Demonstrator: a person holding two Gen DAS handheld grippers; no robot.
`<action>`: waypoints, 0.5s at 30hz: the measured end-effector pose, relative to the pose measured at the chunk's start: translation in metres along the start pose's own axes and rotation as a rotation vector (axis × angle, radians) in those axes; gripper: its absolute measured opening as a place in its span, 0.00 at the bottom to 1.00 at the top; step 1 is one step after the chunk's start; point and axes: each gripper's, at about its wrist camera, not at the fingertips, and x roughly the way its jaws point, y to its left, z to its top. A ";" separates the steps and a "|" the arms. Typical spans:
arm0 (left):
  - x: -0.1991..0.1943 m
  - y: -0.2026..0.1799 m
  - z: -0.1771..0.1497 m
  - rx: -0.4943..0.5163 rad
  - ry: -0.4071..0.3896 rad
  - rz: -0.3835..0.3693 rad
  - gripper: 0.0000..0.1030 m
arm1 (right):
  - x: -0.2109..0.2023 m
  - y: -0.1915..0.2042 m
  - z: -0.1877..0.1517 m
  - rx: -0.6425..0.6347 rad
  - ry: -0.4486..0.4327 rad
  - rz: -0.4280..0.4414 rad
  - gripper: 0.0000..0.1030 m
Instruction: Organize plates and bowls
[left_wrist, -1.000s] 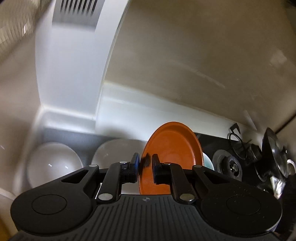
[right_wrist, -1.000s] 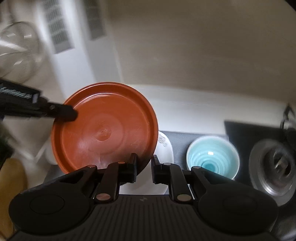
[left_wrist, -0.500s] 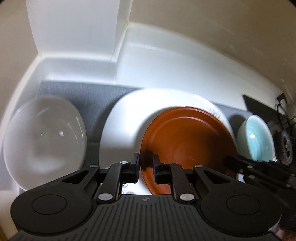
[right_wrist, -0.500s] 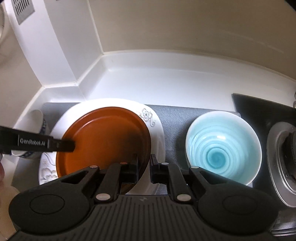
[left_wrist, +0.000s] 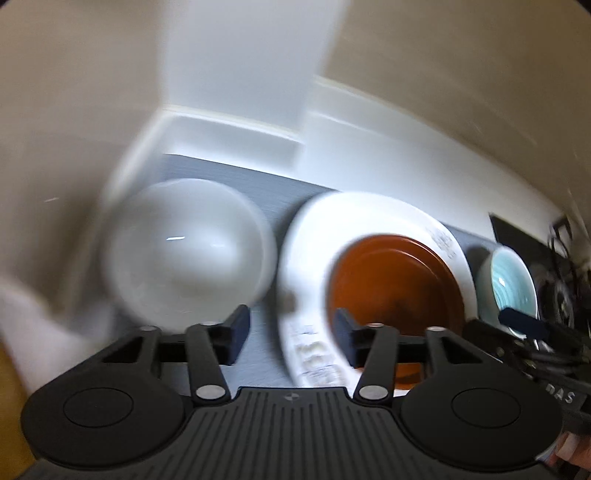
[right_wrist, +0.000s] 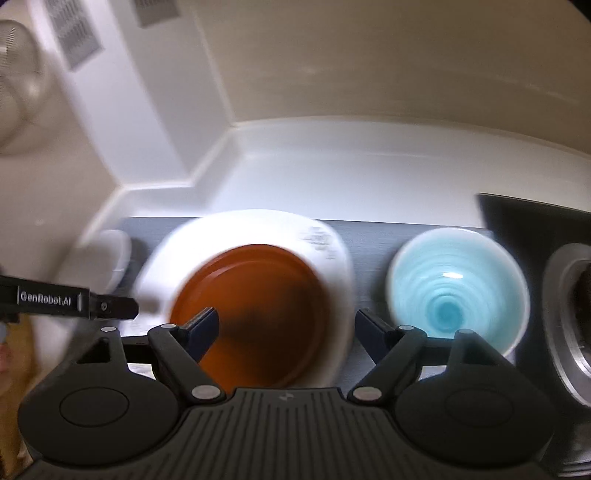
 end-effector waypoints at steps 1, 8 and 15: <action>-0.009 0.008 -0.002 -0.019 -0.013 0.006 0.60 | -0.003 0.006 0.000 -0.013 -0.010 0.015 0.83; -0.031 0.066 -0.013 -0.139 -0.072 0.048 0.58 | 0.007 0.060 0.006 -0.140 -0.023 0.100 0.98; -0.024 0.099 -0.019 -0.246 -0.093 0.036 0.41 | 0.030 0.103 0.023 -0.200 -0.015 0.168 0.93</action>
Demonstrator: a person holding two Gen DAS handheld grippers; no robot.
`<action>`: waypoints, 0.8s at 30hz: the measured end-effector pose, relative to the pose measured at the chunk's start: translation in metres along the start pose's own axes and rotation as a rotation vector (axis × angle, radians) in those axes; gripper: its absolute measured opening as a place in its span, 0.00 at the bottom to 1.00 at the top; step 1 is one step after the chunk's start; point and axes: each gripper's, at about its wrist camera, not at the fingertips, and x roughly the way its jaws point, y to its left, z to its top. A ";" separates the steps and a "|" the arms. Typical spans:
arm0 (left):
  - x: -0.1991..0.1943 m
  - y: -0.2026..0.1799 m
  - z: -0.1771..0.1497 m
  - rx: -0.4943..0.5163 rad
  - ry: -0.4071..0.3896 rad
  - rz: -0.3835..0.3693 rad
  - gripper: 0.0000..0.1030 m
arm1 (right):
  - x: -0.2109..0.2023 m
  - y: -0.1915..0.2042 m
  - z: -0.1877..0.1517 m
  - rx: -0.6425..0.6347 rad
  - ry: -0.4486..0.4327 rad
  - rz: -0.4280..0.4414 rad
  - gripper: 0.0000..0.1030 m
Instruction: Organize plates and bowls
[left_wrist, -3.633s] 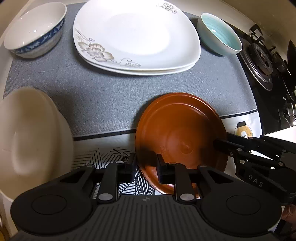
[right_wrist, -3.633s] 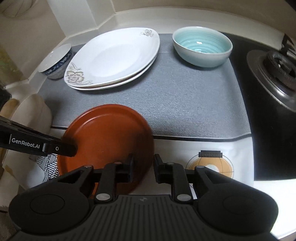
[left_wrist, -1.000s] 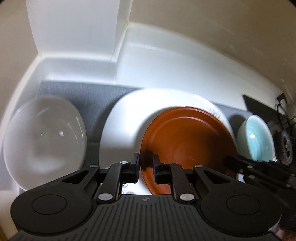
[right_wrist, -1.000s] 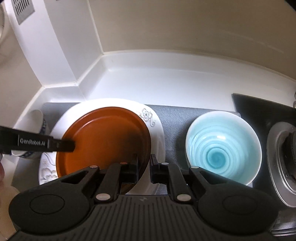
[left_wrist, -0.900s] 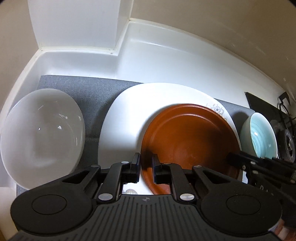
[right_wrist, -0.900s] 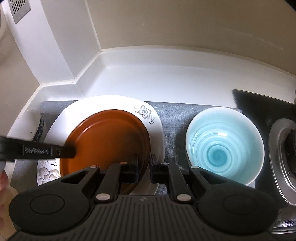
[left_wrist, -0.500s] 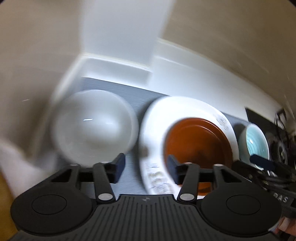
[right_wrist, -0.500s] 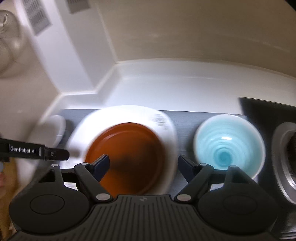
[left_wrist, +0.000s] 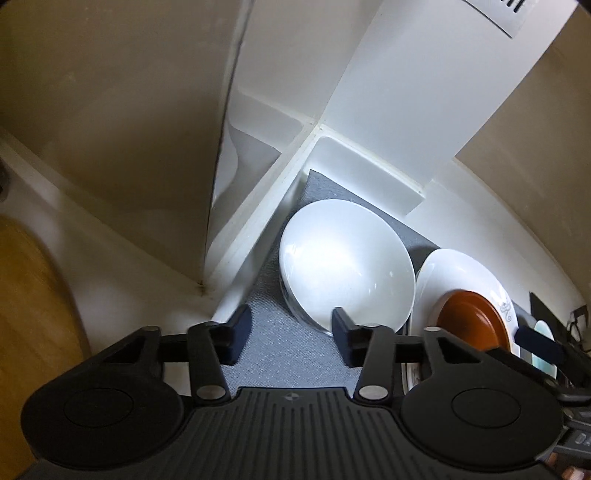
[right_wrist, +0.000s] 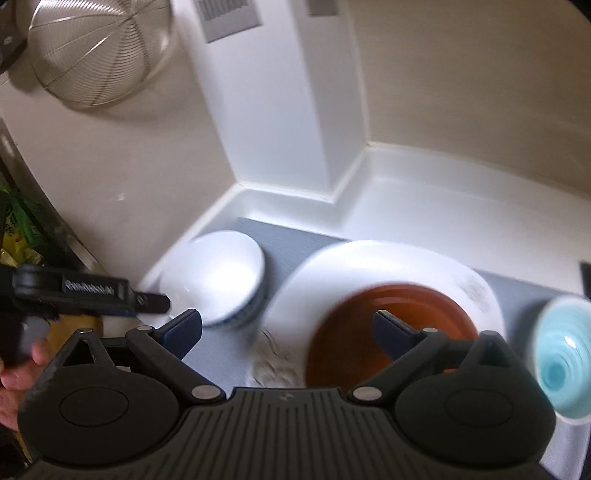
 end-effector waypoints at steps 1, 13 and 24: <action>0.003 0.001 0.001 -0.006 0.007 -0.015 0.36 | 0.006 0.005 0.003 -0.018 0.008 0.008 0.88; 0.021 0.012 0.002 -0.129 0.031 -0.070 0.21 | 0.073 0.039 0.006 -0.050 0.117 0.027 0.31; 0.002 0.031 -0.026 -0.077 0.127 -0.100 0.22 | 0.045 0.042 -0.015 0.021 0.228 0.117 0.17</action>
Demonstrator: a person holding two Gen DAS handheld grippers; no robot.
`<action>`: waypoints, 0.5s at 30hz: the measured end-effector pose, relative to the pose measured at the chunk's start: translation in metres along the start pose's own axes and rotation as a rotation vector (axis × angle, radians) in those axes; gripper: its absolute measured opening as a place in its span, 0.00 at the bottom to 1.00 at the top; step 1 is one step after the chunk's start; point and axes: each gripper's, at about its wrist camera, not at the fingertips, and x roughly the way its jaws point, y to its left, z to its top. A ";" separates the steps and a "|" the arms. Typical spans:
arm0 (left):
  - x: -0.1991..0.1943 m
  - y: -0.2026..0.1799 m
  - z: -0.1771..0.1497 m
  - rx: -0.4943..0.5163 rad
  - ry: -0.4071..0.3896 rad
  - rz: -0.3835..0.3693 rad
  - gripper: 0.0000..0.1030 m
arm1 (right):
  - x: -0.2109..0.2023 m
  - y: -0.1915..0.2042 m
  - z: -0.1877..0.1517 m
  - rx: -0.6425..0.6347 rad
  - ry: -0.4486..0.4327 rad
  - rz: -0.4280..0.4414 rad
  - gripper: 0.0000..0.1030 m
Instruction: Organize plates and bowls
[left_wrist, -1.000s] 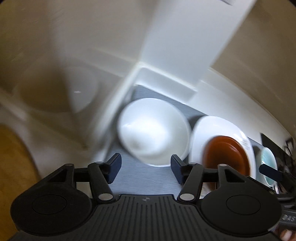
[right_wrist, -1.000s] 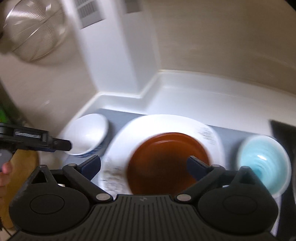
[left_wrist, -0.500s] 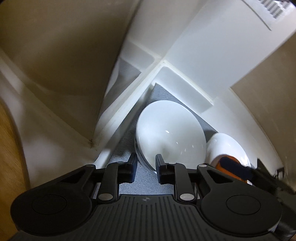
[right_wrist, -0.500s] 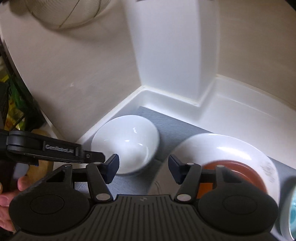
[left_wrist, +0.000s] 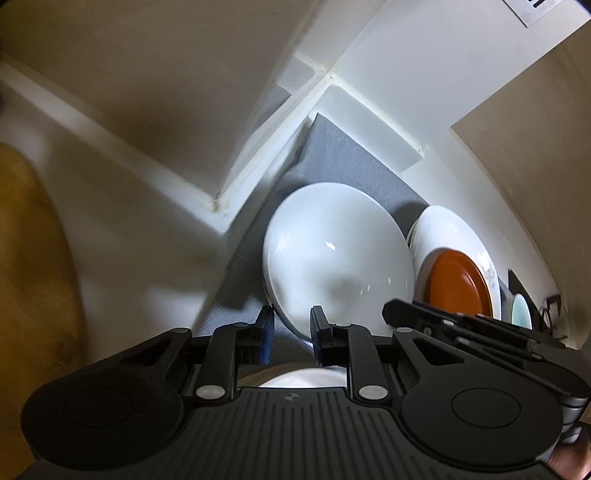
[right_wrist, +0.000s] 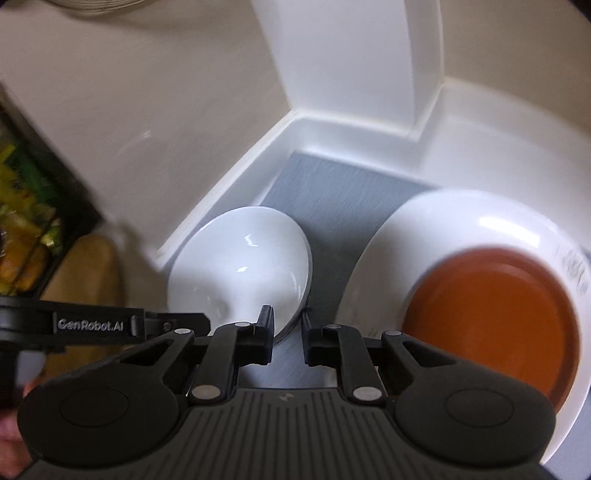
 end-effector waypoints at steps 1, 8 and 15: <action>-0.001 0.002 0.001 -0.002 -0.014 0.005 0.22 | 0.000 0.000 -0.002 0.007 -0.006 0.003 0.17; 0.011 0.003 0.022 -0.001 -0.082 0.035 0.21 | 0.002 0.001 0.010 -0.028 -0.031 -0.052 0.17; 0.020 -0.003 0.017 0.013 -0.035 0.050 0.12 | 0.013 -0.001 0.014 -0.033 -0.006 -0.066 0.16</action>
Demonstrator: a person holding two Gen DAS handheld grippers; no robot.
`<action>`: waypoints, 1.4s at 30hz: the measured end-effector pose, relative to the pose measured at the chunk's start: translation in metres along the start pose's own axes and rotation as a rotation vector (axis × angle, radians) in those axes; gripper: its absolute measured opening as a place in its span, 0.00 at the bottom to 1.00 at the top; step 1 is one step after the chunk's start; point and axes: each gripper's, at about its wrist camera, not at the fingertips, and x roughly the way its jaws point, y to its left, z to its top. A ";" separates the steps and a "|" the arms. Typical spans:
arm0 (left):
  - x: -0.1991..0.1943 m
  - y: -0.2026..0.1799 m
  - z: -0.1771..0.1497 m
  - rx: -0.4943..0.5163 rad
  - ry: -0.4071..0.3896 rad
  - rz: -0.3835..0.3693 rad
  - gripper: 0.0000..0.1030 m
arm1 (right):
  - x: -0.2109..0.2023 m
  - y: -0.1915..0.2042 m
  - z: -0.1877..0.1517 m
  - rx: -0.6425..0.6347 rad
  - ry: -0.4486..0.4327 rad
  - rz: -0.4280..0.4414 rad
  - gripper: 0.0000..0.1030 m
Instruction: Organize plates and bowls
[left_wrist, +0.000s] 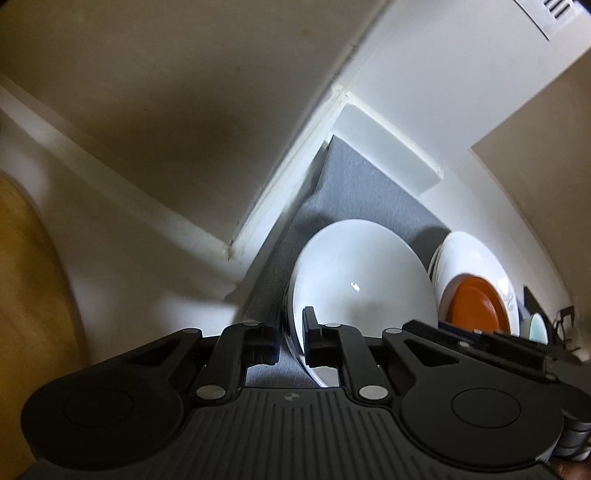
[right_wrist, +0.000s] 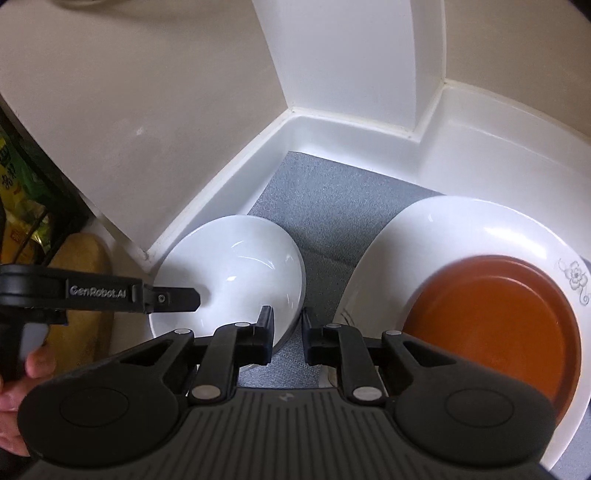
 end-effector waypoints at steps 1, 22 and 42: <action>-0.001 0.000 -0.001 -0.002 0.003 0.005 0.12 | -0.001 0.001 0.000 0.001 0.003 0.002 0.16; -0.048 -0.048 -0.007 0.115 -0.021 -0.002 0.12 | -0.079 -0.014 -0.014 0.026 -0.132 0.010 0.15; -0.011 -0.243 -0.019 0.427 0.130 -0.083 0.12 | -0.187 -0.147 -0.066 0.315 -0.313 -0.156 0.15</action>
